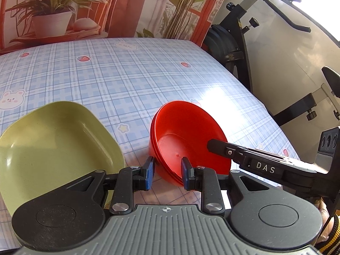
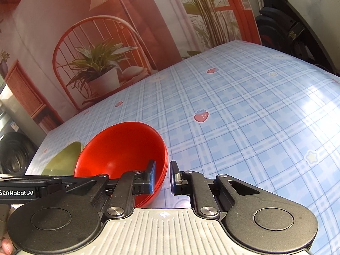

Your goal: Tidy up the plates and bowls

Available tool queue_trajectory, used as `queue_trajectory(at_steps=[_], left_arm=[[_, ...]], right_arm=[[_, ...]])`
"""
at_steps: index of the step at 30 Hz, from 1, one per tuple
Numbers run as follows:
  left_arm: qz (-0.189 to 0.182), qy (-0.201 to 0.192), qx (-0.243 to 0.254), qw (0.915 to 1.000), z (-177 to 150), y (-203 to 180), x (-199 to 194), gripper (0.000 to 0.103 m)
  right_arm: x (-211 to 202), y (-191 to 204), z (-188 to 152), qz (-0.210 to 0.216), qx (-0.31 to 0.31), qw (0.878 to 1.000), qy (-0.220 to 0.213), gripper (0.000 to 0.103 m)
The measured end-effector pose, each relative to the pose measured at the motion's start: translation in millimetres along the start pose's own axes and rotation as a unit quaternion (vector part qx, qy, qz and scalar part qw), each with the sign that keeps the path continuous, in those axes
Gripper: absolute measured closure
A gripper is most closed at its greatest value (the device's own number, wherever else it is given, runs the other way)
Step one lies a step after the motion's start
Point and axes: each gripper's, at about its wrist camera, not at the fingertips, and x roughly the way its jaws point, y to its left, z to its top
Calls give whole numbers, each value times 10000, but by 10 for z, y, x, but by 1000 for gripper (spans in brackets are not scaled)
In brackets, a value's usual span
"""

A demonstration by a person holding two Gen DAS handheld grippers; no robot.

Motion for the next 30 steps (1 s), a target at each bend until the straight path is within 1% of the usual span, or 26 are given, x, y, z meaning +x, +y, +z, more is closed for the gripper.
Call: queue_trajectory(at_steps=[3, 12, 18, 22, 24, 27, 30], left_arm=[[-7, -28, -10, 10000, -12, 6, -18, 75], [-36, -78, 13, 10000, -27, 10, -64, 76], [-41, -331, -31, 9994, 46, 62, -206, 76], [-58, -454, -115, 9989, 101, 179, -352, 76], [-118, -450, -119, 9988, 135, 267, -440, 76], [-117, -584, -183, 9981, 199, 426, -616, 76], [58, -747, -230, 9969, 283, 557, -802, 76]], right_arm=[[3, 5, -7, 6, 21, 10000, 1, 92], [-35, 62, 36, -84, 21, 10000, -35, 92], [-63, 248, 190, -57, -177, 9997, -128, 92], [-41, 426, 340, 89, -260, 9995, -171, 92], [-11, 533, 454, 249, -260, 9992, -153, 92], [73, 733, 597, 499, -336, 9981, -131, 92], [175, 1002, 700, 690, -558, 9960, -146, 92]])
